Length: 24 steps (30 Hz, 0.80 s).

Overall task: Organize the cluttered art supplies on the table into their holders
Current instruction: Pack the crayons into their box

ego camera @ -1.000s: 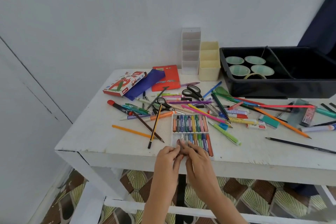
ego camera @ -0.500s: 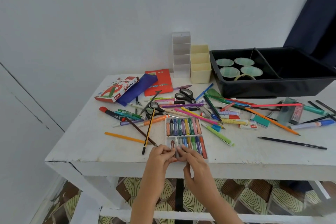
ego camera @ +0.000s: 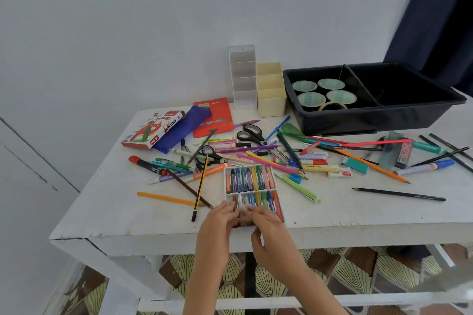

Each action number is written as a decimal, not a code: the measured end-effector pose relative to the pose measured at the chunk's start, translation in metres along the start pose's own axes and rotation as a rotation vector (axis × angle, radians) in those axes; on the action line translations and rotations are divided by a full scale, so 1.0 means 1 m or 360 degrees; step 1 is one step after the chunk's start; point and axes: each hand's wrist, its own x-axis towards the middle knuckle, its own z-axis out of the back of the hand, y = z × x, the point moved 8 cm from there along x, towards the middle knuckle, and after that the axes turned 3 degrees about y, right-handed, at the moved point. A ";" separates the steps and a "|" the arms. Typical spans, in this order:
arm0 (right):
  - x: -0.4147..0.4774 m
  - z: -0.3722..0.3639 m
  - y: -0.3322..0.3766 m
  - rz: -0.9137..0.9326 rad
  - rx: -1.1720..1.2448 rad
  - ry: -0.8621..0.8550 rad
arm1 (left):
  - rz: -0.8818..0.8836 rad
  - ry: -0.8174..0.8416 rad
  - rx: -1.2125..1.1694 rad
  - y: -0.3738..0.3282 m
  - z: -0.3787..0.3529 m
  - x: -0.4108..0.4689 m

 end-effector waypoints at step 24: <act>0.048 0.017 -0.028 -0.0252 -0.0734 0.0059 | 0.0015 0.0007 0.0494 -0.016 -0.013 0.042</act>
